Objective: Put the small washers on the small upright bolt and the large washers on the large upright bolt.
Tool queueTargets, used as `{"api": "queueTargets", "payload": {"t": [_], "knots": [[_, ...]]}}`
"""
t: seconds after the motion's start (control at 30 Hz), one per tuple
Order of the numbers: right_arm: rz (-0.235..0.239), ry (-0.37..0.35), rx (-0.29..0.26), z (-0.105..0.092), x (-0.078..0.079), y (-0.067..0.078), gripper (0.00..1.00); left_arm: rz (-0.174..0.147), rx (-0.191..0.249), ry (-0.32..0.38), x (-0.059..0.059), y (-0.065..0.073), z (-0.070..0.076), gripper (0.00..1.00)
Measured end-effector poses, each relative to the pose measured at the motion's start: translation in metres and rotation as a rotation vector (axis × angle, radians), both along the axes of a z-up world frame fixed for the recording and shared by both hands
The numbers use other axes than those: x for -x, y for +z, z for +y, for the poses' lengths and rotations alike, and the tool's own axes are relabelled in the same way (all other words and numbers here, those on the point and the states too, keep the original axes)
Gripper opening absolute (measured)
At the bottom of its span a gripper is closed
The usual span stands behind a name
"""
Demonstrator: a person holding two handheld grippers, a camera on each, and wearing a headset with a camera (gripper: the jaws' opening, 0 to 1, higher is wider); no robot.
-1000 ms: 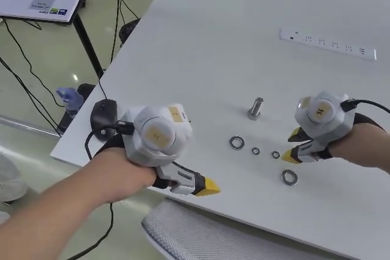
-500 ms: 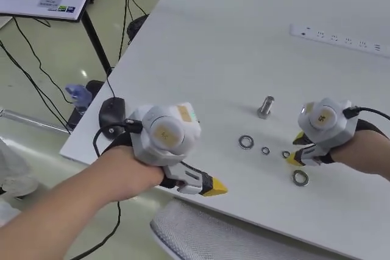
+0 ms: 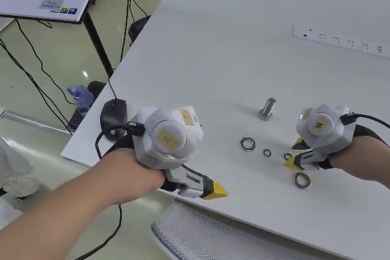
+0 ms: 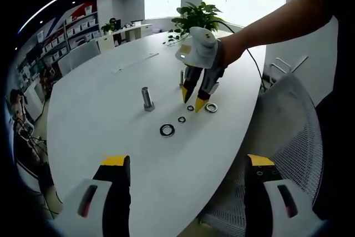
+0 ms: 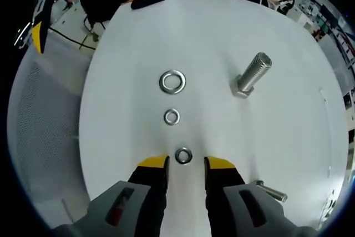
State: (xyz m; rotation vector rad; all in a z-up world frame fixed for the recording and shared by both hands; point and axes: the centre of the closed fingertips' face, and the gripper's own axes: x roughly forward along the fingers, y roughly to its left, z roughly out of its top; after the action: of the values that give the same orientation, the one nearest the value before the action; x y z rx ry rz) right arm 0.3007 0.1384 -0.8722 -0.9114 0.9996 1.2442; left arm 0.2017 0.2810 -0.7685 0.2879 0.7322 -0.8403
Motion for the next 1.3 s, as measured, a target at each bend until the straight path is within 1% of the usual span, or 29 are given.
{"api": "queueTargets", "payload": {"t": [0.1, 0.2, 0.33, 0.37, 0.4, 0.47, 0.53, 0.67, 0.77, 0.83, 0.87, 0.9, 0.97, 1.07, 1.1, 1.23, 1.3], "knots": [[-0.004, 0.011, 0.008, 0.002, 0.002, 0.0, 0.23, -0.004, 0.012, 0.004, 0.001, 0.002, 0.0, 0.85], [0.0, 0.002, 0.017, 0.003, 0.001, 0.001, 0.22, -0.002, 0.027, 0.002, 0.003, 0.003, -0.002, 0.85], [-0.002, -0.002, 0.036, 0.003, 0.002, 0.001, 0.2, -0.004, 0.027, 0.002, 0.004, 0.003, -0.001, 0.85], [-0.01, 0.016, 0.047, 0.003, 0.003, 0.001, 0.19, -0.004, 0.028, 0.004, 0.004, 0.003, -0.001, 0.84], [-0.025, 0.066, 0.063, 0.003, 0.003, 0.001, 0.15, -0.003, 0.03, 0.006, 0.005, 0.003, -0.001, 0.84], [-0.022, 0.048, 0.067, 0.004, 0.005, 0.001, 0.15, -0.002, 0.03, 0.008, 0.005, 0.002, 0.0, 0.84], [-0.021, 0.052, 0.083, 0.004, 0.002, 0.0, 0.15, -0.002, 0.025, 0.008, 0.006, 0.001, 0.001, 0.83], [0.001, 0.023, 0.116, 0.003, -0.002, -0.005, 0.14, -0.001, 0.026, 0.013, 0.007, 0.001, 0.003, 0.82], [0.004, 0.026, 0.138, 0.003, -0.002, -0.005, 0.13, 0.0, 0.022, 0.014, 0.007, 0.001, 0.003, 0.82], [0.01, 0.022, 0.128, 0.001, -0.002, -0.004, 0.12, -0.005, 0.029, 0.024, 0.006, 0.002, 0.003, 0.83], [0.019, 0.005, 0.114, 0.002, -0.002, -0.004, 0.12, -0.005, 0.031, 0.024, 0.006, 0.003, 0.003, 0.83], [0.031, -0.014, 0.098, 0.002, -0.001, -0.003, 0.12, -0.005, 0.03, 0.022, 0.006, 0.003, 0.003, 0.82], [0.034, -0.014, 0.088, 0.001, 0.0, -0.002, 0.12, -0.003, 0.022, 0.015, 0.006, 0.003, 0.003, 0.82], [0.033, -0.021, 0.084, 0.0, 0.0, -0.002, 0.12, 0.002, 0.023, 0.015, 0.007, 0.002, 0.003, 0.81], [0.039, -0.028, 0.083, 0.0, 0.001, -0.001, 0.12, 0.001, 0.024, 0.015, 0.007, 0.002, 0.003, 0.81], [0.036, -0.035, 0.083, -0.005, 0.001, 0.001, 0.12, -0.002, 0.025, 0.014, 0.005, 0.003, 0.001, 0.81], [0.034, -0.034, 0.087, -0.008, 0.001, 0.004, 0.12, -0.001, 0.032, 0.013, 0.005, 0.003, 0.0, 0.82]]}}
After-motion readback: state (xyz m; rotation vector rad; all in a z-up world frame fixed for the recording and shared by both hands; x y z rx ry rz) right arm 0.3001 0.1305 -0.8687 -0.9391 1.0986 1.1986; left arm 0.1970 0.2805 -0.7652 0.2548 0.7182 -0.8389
